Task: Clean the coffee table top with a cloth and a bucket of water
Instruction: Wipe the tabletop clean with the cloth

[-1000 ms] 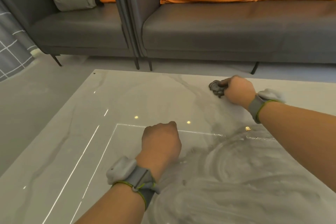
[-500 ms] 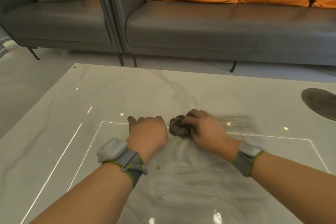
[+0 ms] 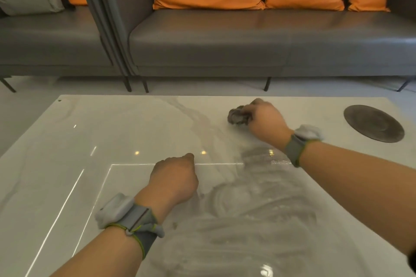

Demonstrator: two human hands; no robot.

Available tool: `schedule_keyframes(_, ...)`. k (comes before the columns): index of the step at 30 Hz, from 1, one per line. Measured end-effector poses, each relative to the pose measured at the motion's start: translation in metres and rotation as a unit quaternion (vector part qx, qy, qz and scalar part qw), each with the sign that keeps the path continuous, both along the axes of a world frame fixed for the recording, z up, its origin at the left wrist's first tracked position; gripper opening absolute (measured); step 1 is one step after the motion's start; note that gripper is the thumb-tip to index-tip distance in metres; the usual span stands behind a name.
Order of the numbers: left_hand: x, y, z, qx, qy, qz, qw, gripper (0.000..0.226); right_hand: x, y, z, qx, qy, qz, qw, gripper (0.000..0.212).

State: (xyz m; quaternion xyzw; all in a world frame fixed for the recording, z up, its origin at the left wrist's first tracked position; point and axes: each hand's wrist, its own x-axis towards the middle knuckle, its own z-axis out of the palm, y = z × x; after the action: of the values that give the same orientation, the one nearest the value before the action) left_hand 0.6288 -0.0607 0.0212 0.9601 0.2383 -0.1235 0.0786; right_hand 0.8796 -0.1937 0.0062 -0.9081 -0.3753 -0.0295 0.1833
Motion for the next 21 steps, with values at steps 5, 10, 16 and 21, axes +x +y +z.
schedule_keyframes(5,0.005,0.000,0.000,0.015,0.009,0.004,1.000,0.052,0.037,0.028,-0.016,-0.071,0.070,-0.088,0.991,0.044)
schedule_keyframes(10,0.007,0.002,0.000,0.013,0.011,0.003,1.000,0.054,0.007,0.028,-0.035,-0.077,0.056,-0.026,0.995,0.050)
schedule_keyframes(16,0.005,-0.007,0.002,0.013,0.023,0.027,0.999,0.041,-0.061,-0.023,-0.039,-0.031,0.010,0.093,0.995,0.046)
schedule_keyframes(21,0.005,-0.022,0.002,0.053,0.025,0.010,0.998,0.034,-0.121,-0.060,-0.036,-0.022,0.013,0.103,0.994,0.053)
